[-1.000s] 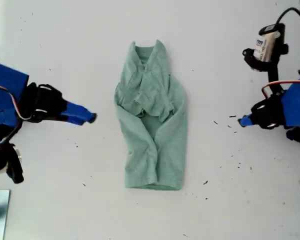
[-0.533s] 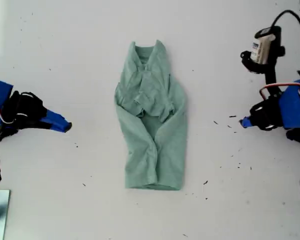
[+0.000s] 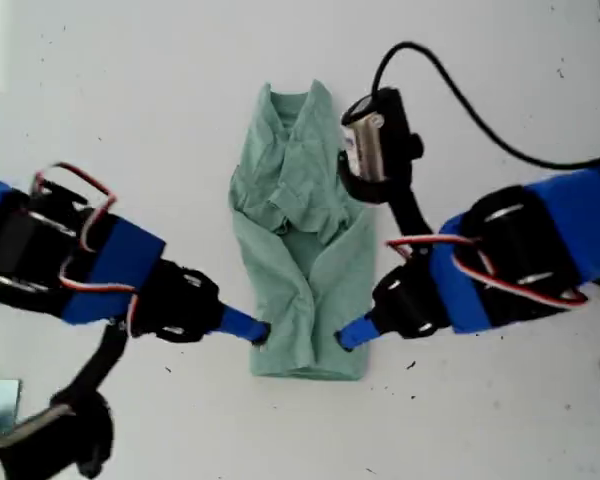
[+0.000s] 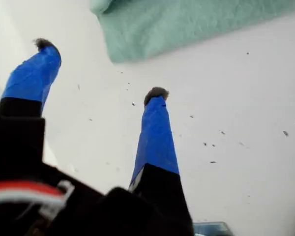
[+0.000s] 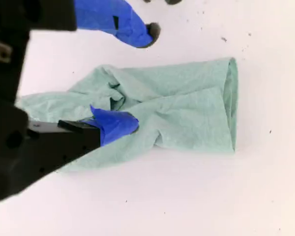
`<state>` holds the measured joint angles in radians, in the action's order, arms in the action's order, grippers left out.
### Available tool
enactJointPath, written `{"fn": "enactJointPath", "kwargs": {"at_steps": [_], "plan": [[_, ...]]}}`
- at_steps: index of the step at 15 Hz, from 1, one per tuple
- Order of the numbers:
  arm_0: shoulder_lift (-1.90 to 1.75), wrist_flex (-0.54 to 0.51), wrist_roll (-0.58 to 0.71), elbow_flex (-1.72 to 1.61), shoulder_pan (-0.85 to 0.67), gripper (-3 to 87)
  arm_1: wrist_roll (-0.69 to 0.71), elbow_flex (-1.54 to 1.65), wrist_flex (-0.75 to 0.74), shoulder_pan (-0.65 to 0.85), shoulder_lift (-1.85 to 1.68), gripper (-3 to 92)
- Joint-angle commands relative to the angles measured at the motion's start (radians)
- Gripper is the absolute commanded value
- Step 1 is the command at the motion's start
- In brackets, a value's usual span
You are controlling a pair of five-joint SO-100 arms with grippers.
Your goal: Fold t shirt
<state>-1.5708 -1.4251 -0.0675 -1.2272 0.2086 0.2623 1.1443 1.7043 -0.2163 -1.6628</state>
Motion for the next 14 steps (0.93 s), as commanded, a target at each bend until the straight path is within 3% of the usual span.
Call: {"fn": "enactJointPath", "kwargs": {"at_steps": [1, 5, 10, 11, 13, 14], "plan": [[0.11, 0.066, 0.003, 0.078, 0.006, 24.5, -0.089, -0.08, -0.052, -0.029, 0.06, 33.6], [0.324, 0.144, -0.006, 0.08, -0.002, 24.2, -0.107, -0.014, -0.236, -0.026, 0.225, 31.8], [0.56, 0.322, -0.008, 0.124, 0.017, 16.7, -0.169, 0.012, -0.459, -0.086, 0.528, 27.1], [0.598, 0.351, 0.003, 0.13, 0.021, 14.3, -0.195, 0.011, -0.465, -0.103, 0.572, 19.0], [0.603, 0.367, 0.014, 0.13, 0.028, -0.2, -0.176, 0.006, -0.472, -0.12, 0.6, 7.0], [0.584, 0.362, 0.018, 0.13, 0.031, -0.2, -0.15, -0.012, -0.456, -0.121, 0.595, 0.7]]}}
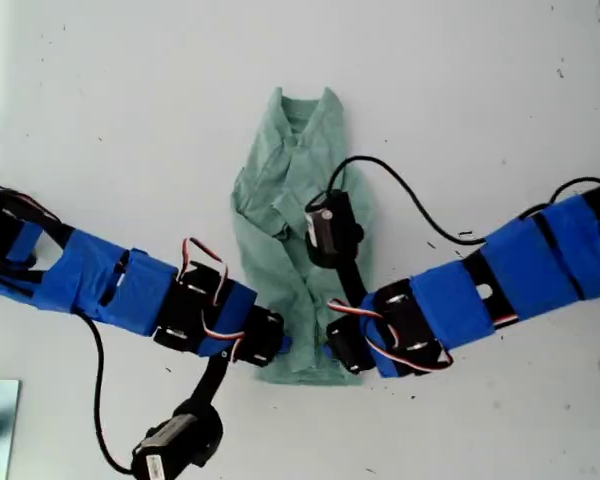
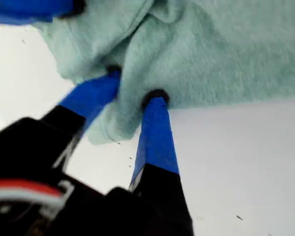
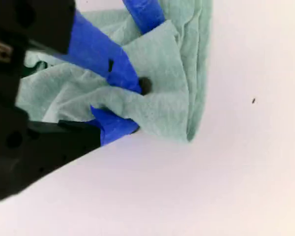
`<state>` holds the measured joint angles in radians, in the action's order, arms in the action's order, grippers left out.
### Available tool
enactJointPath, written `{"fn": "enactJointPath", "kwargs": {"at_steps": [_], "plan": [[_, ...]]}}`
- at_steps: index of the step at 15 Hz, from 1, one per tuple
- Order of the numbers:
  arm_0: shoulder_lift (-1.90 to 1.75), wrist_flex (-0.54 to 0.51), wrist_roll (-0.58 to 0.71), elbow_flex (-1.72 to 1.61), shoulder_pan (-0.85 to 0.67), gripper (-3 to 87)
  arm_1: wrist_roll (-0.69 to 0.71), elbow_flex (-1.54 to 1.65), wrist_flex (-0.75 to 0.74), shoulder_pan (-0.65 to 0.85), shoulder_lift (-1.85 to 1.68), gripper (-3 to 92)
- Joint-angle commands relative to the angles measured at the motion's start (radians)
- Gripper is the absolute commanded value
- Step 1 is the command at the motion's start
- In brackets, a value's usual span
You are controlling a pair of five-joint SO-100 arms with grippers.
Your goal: Fold t shirt
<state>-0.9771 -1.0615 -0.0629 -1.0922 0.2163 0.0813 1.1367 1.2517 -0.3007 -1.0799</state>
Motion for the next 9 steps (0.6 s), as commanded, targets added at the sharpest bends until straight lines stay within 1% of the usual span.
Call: {"fn": "enactJointPath", "kwargs": {"at_steps": [1, 3, 4, 6, 9], "plan": [[-0.052, -0.008, 0.032, -0.005, 0.031, -0.2, 0.058, -0.041, 0.044, -0.04, -0.02, 0.5], [-0.183, -0.006, 0.1, 0.006, 0.064, -0.2, 0.152, -0.114, 0.118, -0.052, -0.175, 0.5], [-0.242, 0.008, 0.135, 0.017, 0.091, -0.2, 0.192, -0.138, 0.124, -0.074, -0.281, 0.5], [-0.322, 0.018, 0.147, 0.037, 0.138, -0.2, 0.209, -0.141, 0.112, -0.118, -0.437, 0.5], [-0.364, 0.052, 0.141, 0.037, 0.167, -0.2, 0.213, -0.103, 0.107, -0.135, -0.509, 0.5]]}}
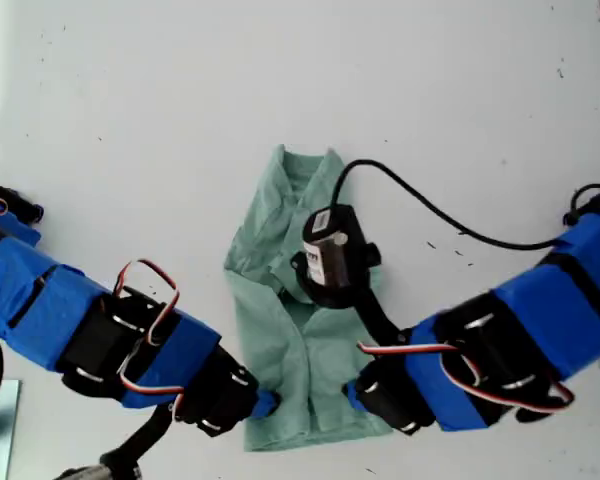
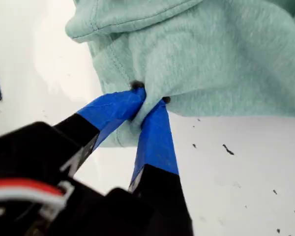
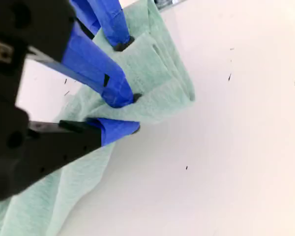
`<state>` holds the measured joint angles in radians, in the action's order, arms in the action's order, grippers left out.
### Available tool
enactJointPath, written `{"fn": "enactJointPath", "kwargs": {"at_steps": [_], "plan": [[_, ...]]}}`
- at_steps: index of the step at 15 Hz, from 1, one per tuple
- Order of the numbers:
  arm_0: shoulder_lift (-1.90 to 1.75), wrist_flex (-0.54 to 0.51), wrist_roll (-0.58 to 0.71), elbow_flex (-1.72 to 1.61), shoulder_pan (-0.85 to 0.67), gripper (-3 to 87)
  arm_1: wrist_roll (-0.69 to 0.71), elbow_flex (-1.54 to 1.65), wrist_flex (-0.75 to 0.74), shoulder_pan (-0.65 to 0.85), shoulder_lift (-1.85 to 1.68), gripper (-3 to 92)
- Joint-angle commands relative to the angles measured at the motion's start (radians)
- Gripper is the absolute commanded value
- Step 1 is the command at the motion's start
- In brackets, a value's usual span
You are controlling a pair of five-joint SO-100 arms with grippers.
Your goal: Fold t shirt
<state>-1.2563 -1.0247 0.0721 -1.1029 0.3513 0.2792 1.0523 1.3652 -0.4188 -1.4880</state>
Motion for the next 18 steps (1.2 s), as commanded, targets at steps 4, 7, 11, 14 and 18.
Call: {"fn": "enactJointPath", "kwargs": {"at_steps": [4, 7, 11, 14, 18], "plan": [[-0.123, -0.029, -0.002, 0.04, -0.06, -0.2, 0.052, 0.107, 0.026, 0.127, -0.178, 0.5], [-0.155, -0.13, 0.132, 0.025, -0.324, -0.2, 0.241, 0.201, 0.023, 0.413, -0.256, 0.5], [-0.175, -0.179, 0.249, 0.025, -0.592, -0.2, 0.408, 0.147, 0.014, 0.664, -0.27, 0.4], [-0.264, -0.195, 0.249, 0.008, -0.649, -0.2, 0.414, 0.172, -0.002, 0.719, -0.305, 1.2], [-0.324, -0.149, 0.354, -0.051, -0.827, 40.5, 0.538, 0.189, -0.017, 0.945, -0.36, 61.4]]}}
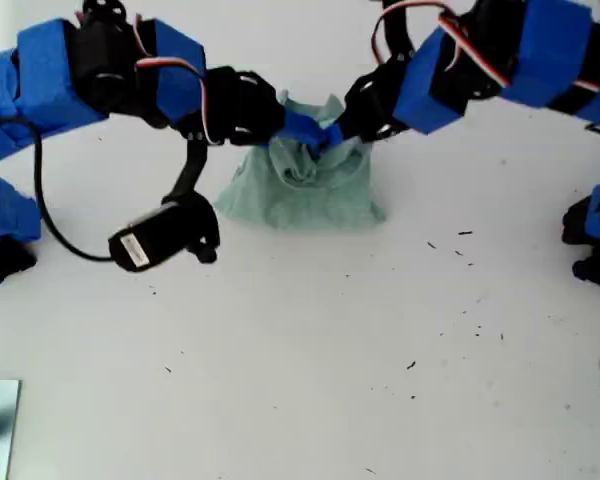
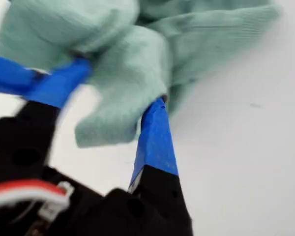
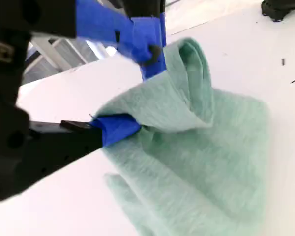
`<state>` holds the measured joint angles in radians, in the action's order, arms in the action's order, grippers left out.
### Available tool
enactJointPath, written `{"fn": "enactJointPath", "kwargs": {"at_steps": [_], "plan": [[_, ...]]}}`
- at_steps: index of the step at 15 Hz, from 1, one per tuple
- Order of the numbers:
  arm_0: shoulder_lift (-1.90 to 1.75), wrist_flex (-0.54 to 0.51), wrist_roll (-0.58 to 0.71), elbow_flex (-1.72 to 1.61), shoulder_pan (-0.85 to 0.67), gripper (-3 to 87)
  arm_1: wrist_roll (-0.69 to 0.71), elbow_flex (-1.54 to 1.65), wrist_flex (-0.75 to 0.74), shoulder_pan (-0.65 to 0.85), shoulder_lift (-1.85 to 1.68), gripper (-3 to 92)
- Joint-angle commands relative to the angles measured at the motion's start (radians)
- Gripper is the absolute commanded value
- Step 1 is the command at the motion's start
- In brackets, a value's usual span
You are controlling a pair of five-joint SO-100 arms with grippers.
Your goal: Fold t shirt
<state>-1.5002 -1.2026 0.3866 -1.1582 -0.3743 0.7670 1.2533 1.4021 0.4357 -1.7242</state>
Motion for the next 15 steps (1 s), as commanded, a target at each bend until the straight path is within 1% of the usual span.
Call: {"fn": "enactJointPath", "kwargs": {"at_steps": [1, 2, 4, 6, 7, 9, 10, 11, 12, 13, 14, 15], "plan": [[-0.121, 0.051, 0.031, -0.057, -0.16, 40.7, 0.08, 0.035, -0.091, 0.152, -0.172, 61.5], [-0.179, 0.104, 0.034, -0.135, -0.195, 40.1, 0.074, 0.067, -0.091, 0.198, -0.216, 60.4], [-0.301, 0.141, 0.028, -0.265, -0.236, 39.4, 0.058, 0.235, -0.132, 0.253, -0.383, 60.3], [-0.488, 0.206, 0.021, -0.5, -0.25, 38.3, 0.048, 0.451, -0.152, 0.295, -0.603, 60.3], [-0.604, 0.241, 0.003, -0.646, -0.239, 37.4, 0.048, 0.555, -0.14, 0.302, -0.715, 60.3], [-0.876, 0.318, -0.041, -0.962, -0.172, 32.9, -0.021, 0.81, -0.097, 0.258, -0.976, 59.1], [-1.017, 0.354, -0.083, -1.138, -0.112, 22.8, -0.072, 0.988, -0.115, 0.202, -1.157, 48.1], [-1.163, 0.385, -0.144, -1.318, -0.031, 7.9, -0.112, 1.169, -0.137, 0.126, -1.355, 35.0], [-1.31, 0.394, -0.225, -1.477, 0.06, -0.1, -0.167, 1.328, -0.123, 0.055, -1.555, 21.2], [-1.456, 0.433, -0.31, -1.635, 0.155, -0.2, -0.249, 1.462, -0.072, -0.006, -1.721, 14.5], [-1.591, 0.492, -0.41, -1.802, 0.233, -0.2, -0.324, 1.583, -0.046, -0.054, -1.779, 10.7], [-1.743, 0.522, -0.465, -1.944, 0.287, -0.1, -0.348, 1.692, -0.087, -0.1, -1.776, 9.5]]}}
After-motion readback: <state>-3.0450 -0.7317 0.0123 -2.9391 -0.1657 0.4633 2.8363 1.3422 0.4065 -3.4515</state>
